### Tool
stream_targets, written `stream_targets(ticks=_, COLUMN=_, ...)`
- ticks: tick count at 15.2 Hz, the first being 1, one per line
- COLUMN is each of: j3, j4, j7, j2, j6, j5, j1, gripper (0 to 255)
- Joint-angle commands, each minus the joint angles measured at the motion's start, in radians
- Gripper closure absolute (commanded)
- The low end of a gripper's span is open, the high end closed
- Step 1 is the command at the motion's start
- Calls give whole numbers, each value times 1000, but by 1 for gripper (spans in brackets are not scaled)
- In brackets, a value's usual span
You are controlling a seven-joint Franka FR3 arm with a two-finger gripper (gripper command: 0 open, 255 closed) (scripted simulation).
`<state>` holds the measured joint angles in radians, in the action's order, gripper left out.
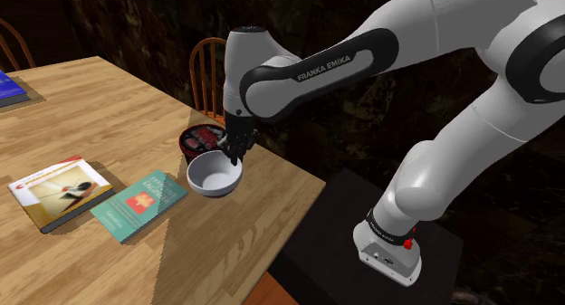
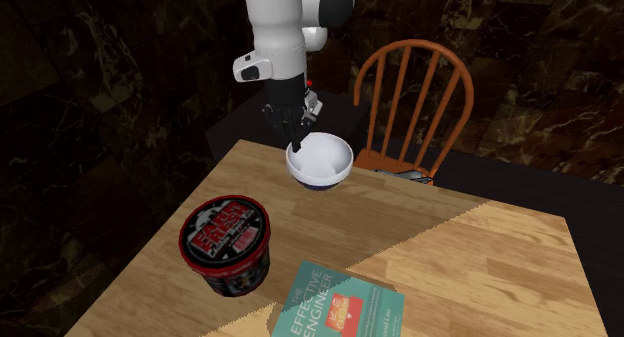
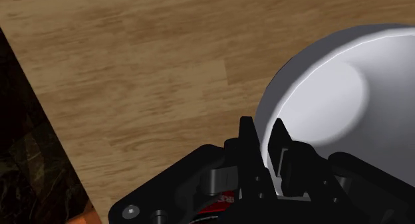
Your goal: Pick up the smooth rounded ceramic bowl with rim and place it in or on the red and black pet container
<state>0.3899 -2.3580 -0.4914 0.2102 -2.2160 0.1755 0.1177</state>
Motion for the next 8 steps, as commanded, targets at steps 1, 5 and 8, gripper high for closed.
stream_targets(ticks=1, j3=-3, j4=14, j7=1, j2=13, j6=27, j5=2, j1=0, gripper=255)
stream_targets(ticks=5, j3=-9, j4=49, j7=2, j2=37, j6=84, j5=5, j1=0, gripper=255)
stream_targets(ticks=8, j3=-14, j4=77, j7=2, j2=51, j6=127, j5=5, j1=-1, gripper=255)
